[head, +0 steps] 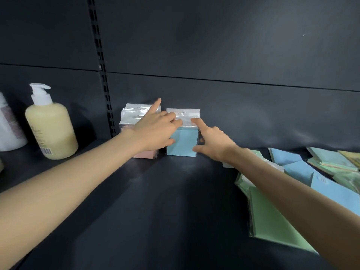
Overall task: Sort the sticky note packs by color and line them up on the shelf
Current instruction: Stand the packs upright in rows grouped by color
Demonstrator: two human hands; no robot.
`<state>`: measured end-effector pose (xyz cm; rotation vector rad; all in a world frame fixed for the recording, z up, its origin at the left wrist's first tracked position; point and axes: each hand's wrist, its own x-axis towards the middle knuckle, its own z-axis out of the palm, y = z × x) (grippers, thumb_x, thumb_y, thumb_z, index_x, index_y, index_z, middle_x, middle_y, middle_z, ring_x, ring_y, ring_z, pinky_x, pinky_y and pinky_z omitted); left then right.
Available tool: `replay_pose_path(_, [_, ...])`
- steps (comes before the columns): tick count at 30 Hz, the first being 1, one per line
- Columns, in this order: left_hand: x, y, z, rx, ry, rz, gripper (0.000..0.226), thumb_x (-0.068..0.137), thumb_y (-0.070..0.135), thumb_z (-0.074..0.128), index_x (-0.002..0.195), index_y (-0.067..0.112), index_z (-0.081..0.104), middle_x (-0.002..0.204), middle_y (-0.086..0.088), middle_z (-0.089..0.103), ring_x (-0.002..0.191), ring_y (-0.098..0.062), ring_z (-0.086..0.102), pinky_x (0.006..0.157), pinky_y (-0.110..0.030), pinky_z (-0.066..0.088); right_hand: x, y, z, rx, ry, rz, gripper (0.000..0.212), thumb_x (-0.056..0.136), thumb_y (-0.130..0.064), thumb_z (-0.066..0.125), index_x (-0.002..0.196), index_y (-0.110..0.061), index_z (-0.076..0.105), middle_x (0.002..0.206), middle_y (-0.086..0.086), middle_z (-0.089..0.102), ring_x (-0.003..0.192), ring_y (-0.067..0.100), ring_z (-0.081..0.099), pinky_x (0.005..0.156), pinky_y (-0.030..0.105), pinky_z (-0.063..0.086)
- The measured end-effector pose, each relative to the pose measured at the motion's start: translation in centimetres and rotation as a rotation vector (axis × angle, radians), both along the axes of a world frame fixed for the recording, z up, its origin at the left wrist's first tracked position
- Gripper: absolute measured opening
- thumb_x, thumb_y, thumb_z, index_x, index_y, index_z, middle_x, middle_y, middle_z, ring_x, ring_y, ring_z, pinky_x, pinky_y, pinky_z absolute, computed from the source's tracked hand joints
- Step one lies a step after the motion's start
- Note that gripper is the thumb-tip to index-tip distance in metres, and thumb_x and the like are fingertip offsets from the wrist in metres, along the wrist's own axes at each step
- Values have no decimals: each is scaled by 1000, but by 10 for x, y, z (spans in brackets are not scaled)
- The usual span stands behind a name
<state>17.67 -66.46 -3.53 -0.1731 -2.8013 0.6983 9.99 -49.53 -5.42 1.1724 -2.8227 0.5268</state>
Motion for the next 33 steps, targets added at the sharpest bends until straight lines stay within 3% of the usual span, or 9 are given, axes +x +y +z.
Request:
replay_pose_path(5, [0,0,0,-4,4,7,51,92,35,48,138,16,38,122,-1,49,113,-21,50,117,-51,-3,1,0,1,31,91,-4,68,84,-22,60,138,-29,21,91,-1,51,86,30,53,74,37,44])
replay_pose_path(10, [0,-1,-1,-7,16,6,51,92,35,49,138,16,38,123,-1,50,114,-20,50,116,-52,-5,-1,0,1,47,134,-19,68,84,-27,61,138,-29,21,106,1,56,84,28,50,73,36,40])
replay_pose_path(18, [3,-2,-2,18,40,-3,54,92,37,45,139,14,33,128,-2,44,118,-21,45,115,-52,-6,-1,2,1,18,101,-10,73,82,-24,63,139,-31,19,115,3,54,86,29,53,73,37,43])
replay_pose_path(24, [4,-6,0,125,69,-24,52,92,41,45,137,18,38,128,-1,43,120,-21,41,115,-52,-5,0,3,3,-26,87,-10,81,79,-25,64,143,-32,15,122,3,50,98,34,54,85,42,46])
replay_pose_path(33, [7,-5,2,211,141,-48,47,91,34,50,133,13,44,129,-3,42,117,-22,42,116,-48,-3,-1,6,4,-83,81,-11,81,81,-26,63,144,-32,13,129,4,47,103,33,54,87,46,48])
